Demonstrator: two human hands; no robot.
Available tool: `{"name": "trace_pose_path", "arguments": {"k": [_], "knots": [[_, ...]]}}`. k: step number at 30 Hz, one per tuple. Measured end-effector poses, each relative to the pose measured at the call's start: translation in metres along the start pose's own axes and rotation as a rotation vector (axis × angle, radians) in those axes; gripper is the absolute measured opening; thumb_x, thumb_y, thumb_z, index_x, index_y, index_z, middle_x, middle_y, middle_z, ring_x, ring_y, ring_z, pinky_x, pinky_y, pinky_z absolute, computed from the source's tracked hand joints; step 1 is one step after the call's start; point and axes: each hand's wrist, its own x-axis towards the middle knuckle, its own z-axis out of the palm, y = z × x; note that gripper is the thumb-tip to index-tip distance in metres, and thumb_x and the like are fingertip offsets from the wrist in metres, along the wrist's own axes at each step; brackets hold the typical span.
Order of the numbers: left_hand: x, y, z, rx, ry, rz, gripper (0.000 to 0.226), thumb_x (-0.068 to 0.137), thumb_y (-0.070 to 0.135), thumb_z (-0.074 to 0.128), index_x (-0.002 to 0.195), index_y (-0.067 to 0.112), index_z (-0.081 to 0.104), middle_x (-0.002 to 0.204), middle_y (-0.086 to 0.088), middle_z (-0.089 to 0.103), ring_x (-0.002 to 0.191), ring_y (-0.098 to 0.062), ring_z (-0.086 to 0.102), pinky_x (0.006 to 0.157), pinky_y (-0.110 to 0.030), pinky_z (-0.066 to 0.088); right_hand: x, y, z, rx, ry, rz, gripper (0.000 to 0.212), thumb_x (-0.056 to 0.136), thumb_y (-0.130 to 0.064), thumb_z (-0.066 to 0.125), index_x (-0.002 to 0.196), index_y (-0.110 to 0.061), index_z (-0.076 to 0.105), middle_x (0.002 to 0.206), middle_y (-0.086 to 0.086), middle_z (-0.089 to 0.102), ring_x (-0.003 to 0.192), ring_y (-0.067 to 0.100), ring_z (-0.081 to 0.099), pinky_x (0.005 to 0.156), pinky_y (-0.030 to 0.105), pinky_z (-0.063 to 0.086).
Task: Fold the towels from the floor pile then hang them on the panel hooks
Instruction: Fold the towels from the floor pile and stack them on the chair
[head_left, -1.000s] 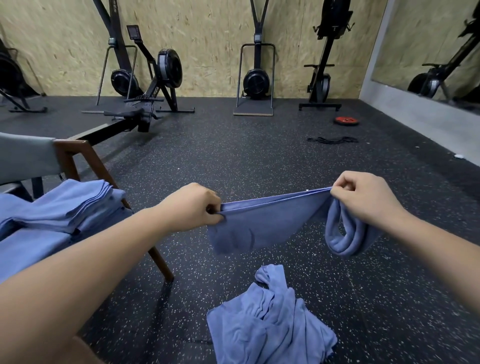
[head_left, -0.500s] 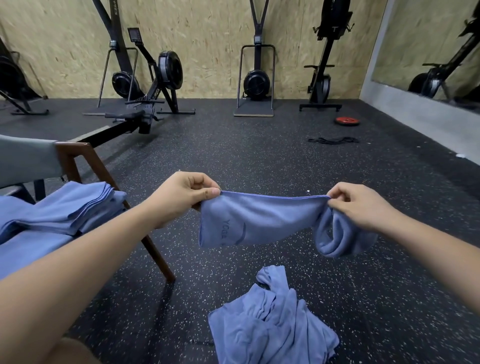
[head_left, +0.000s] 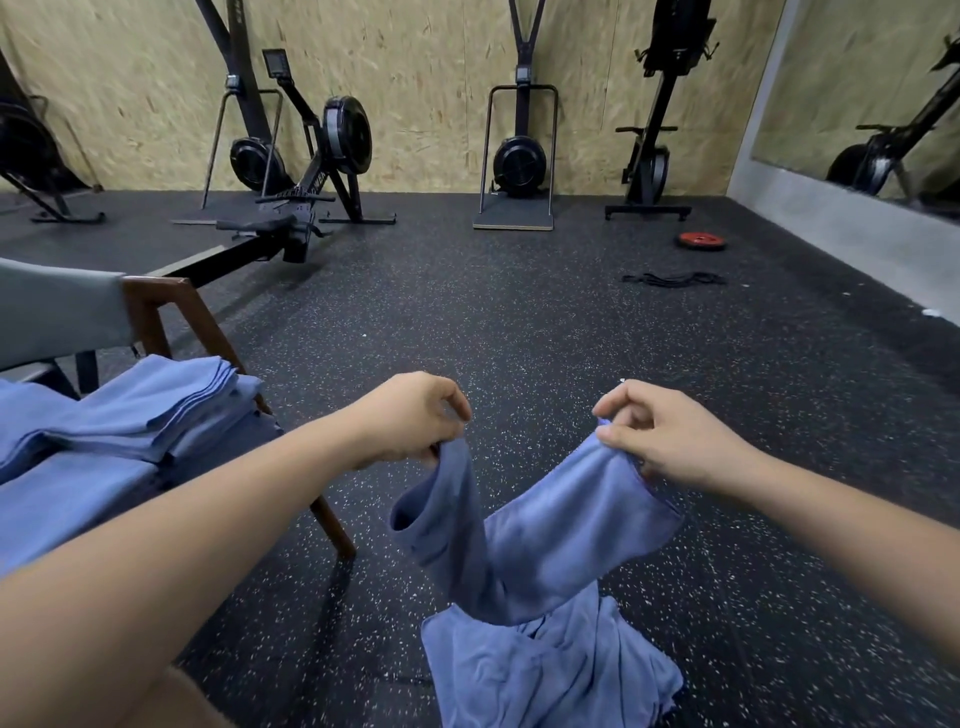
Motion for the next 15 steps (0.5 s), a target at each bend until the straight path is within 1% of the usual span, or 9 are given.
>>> {"name": "trace_pose_path", "arguments": {"k": [2, 3, 6, 8, 9, 11, 15], "knots": [[-0.003, 0.006, 0.001, -0.070, -0.001, 0.018, 0.010, 0.095, 0.013, 0.078, 0.099, 0.020, 0.073, 0.079, -0.004, 0.079, 0.058, -0.019, 0.075, 0.056, -0.032, 0.058, -0.005, -0.017, 0.007, 0.052, -0.023, -0.030, 0.015, 0.100, -0.013, 0.073, 0.112, -0.019, 0.068, 0.076, -0.004, 0.068, 0.065, 0.018, 0.059, 0.056, 0.030, 0.052], [-0.005, 0.011, 0.002, -0.108, 0.007, 0.031, 0.012, 0.093, 0.014, 0.082, 0.098, 0.017, 0.071, 0.080, -0.006, 0.079, 0.059, -0.020, 0.075, 0.058, -0.033, 0.059, -0.007, -0.025, 0.011, 0.064, -0.032, -0.048, 0.016, 0.100, -0.013, 0.073, 0.113, -0.019, 0.067, 0.077, -0.004, 0.068, 0.065, 0.020, 0.060, 0.057, 0.030, 0.053], [-0.009, 0.025, 0.005, -0.246, 0.058, 0.063, 0.021, 0.089, 0.011, 0.085, 0.095, 0.009, 0.065, 0.080, -0.012, 0.078, 0.061, -0.024, 0.074, 0.067, -0.046, 0.065, -0.012, -0.044, 0.018, 0.085, -0.047, -0.092, 0.018, 0.100, -0.012, 0.073, 0.115, -0.018, 0.066, 0.080, 0.000, 0.070, 0.061, 0.023, 0.065, 0.058, 0.032, 0.057], [-0.011, 0.033, 0.009, -0.284, 0.065, 0.083, 0.019, 0.090, 0.011, 0.084, 0.094, 0.010, 0.065, 0.079, -0.011, 0.078, 0.061, -0.025, 0.074, 0.072, -0.052, 0.064, -0.014, -0.050, 0.021, 0.097, -0.041, -0.114, 0.020, 0.100, -0.011, 0.073, 0.116, -0.018, 0.064, 0.080, 0.001, 0.071, 0.059, 0.023, 0.067, 0.057, 0.035, 0.058], [-0.011, 0.037, 0.011, -0.293, 0.058, 0.096, 0.017, 0.091, 0.011, 0.082, 0.094, 0.012, 0.065, 0.079, -0.010, 0.079, 0.061, -0.025, 0.074, 0.073, -0.053, 0.064, -0.015, -0.052, 0.022, 0.089, -0.038, -0.127, 0.021, 0.100, -0.011, 0.073, 0.117, -0.020, 0.063, 0.081, 0.002, 0.071, 0.058, 0.023, 0.067, 0.059, 0.037, 0.059], [-0.013, 0.045, 0.014, -0.305, 0.046, 0.120, 0.014, 0.092, 0.010, 0.079, 0.095, 0.015, 0.066, 0.077, -0.007, 0.079, 0.060, -0.023, 0.073, 0.072, -0.047, 0.063, -0.016, -0.053, 0.024, 0.083, -0.038, -0.147, 0.024, 0.100, -0.013, 0.074, 0.118, -0.024, 0.062, 0.081, 0.001, 0.071, 0.060, 0.025, 0.067, 0.061, 0.041, 0.060], [-0.018, 0.060, 0.019, -0.287, 0.069, 0.182, 0.016, 0.092, 0.016, 0.081, 0.095, 0.019, 0.066, 0.073, -0.005, 0.077, 0.057, -0.021, 0.071, 0.067, -0.039, 0.061, -0.017, -0.052, 0.026, 0.085, -0.050, -0.165, 0.026, 0.100, -0.014, 0.073, 0.118, -0.027, 0.060, 0.085, 0.006, 0.071, 0.063, 0.025, 0.065, 0.062, 0.039, 0.058]]}}
